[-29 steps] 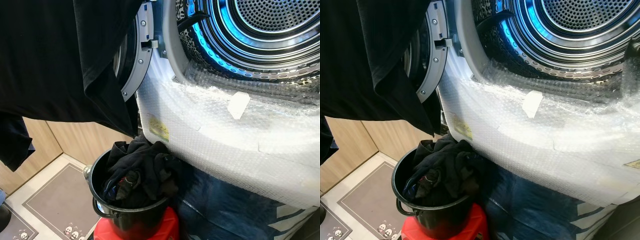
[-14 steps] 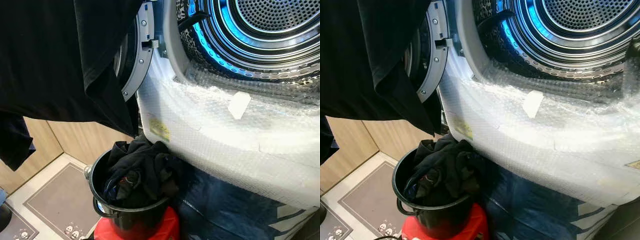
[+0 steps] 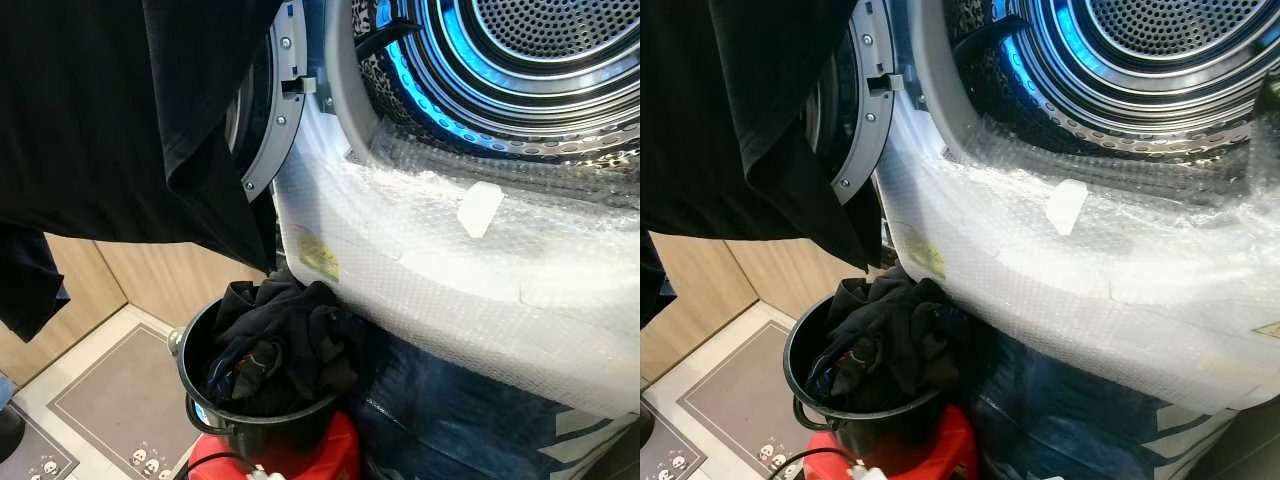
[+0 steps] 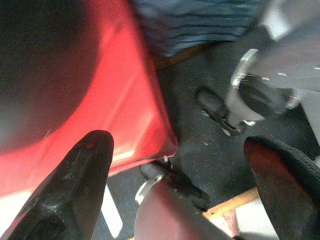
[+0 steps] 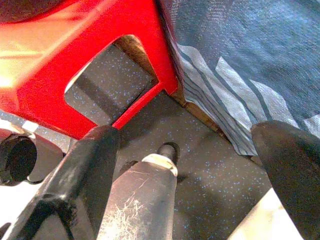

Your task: Clothes washing

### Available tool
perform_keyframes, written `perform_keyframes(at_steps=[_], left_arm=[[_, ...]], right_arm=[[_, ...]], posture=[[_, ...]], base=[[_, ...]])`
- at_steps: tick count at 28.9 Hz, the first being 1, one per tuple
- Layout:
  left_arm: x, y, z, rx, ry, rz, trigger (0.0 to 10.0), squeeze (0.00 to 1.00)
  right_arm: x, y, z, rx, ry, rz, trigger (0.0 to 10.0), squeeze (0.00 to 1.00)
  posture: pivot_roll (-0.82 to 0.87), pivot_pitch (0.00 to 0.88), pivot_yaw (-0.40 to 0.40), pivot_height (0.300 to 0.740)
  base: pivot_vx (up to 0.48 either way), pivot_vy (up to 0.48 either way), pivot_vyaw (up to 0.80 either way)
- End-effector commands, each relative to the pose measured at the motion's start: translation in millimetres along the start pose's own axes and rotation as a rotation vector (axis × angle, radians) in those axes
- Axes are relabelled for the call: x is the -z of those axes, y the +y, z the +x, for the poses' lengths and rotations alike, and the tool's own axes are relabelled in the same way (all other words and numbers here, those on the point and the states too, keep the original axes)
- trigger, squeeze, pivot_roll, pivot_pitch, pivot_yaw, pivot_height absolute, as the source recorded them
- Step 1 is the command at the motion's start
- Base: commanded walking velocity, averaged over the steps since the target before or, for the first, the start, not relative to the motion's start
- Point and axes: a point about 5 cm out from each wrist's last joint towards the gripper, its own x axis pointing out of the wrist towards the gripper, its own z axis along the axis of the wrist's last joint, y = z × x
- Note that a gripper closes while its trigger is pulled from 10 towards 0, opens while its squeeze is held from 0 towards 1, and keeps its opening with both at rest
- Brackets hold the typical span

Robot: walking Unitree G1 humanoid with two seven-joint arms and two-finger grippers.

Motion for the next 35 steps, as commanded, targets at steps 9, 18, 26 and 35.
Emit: perform_keyframes(at_steps=[9, 18, 26, 35], left_arm=[[-21, -8.3, 2.9, 0.256, -0.005, 0.321, 10.0, 0.00], [-51, 5.7, 2.2, 0.365, 0.022, 0.585, 10.0, 0.00], [-87, 18.5, 1.1, 0.301, -0.048, 0.792, 10.0, 0.00], [-135, 26.8, 3.2, 0.007, -0.243, 0.846, 10.0, 0.00]], right_arm=[[-4, 4.3, 1.1, -0.034, -0.023, -0.011, 10.0, 0.00], [1, 2.9, -0.6, -0.030, -0.014, -0.003, 10.0, 0.00], [5, 4.4, -1.3, -0.029, -0.005, 0.009, 10.0, 0.00], [10, 6.3, -1.9, -0.031, 0.012, 0.014, 10.0, 0.00]], posture=[[-0.04, 0.000, 0.050, 0.740], [-0.05, 0.000, 0.060, 0.740], [-0.06, 0.000, 0.067, 0.740], [-0.05, 0.000, 0.065, 0.740]], base=[[0.000, 0.000, 0.00], [0.000, 0.000, 0.00], [0.000, 0.000, 0.00], [0.000, 0.000, 0.00]])
